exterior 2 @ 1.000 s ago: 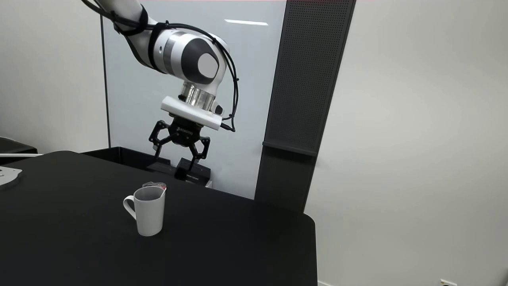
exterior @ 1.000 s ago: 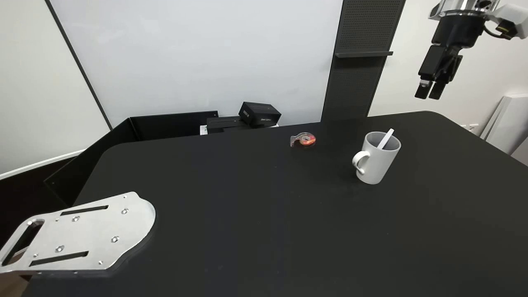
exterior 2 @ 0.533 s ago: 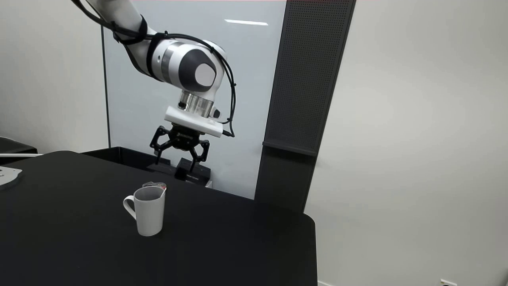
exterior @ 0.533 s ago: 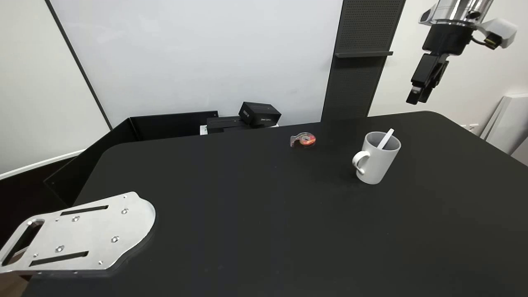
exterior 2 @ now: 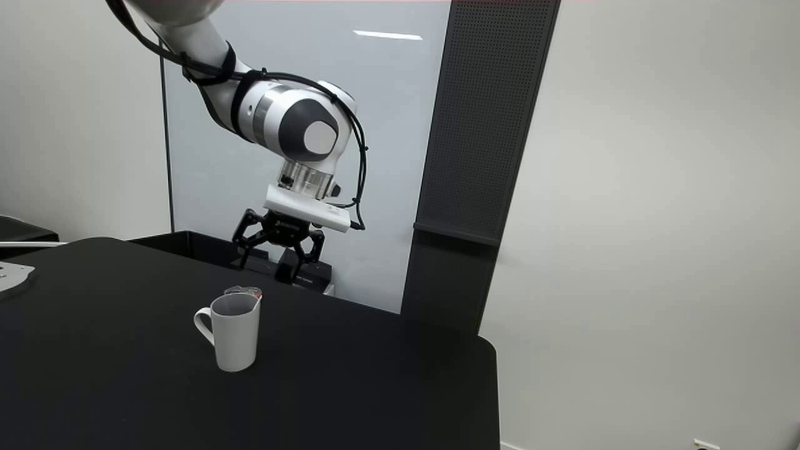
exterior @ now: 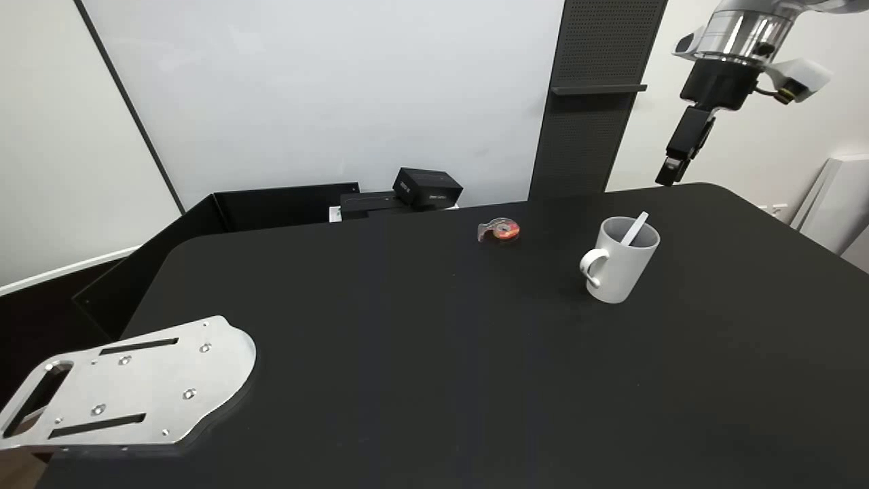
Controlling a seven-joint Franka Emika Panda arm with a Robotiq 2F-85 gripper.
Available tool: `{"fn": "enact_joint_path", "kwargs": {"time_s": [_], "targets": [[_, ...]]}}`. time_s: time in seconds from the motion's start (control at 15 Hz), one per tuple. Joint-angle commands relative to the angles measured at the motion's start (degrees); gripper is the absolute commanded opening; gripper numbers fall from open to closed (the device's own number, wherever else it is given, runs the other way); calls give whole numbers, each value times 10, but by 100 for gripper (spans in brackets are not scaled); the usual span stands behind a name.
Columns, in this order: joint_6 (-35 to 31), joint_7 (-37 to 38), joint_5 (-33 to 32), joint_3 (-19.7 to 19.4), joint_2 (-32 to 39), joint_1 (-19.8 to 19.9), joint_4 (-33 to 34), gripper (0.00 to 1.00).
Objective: Take the spoon out of the mug and put it on the table
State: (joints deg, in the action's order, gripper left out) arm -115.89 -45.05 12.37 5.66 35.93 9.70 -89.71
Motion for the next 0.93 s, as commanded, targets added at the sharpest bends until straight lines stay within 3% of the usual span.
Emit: {"fn": "enact_joint_path", "kwargs": {"time_s": [0.0,0.87], "targets": [[0,4,11,5,14,4,14,100],[-9,4,28,11,35,5,15,100]]}}
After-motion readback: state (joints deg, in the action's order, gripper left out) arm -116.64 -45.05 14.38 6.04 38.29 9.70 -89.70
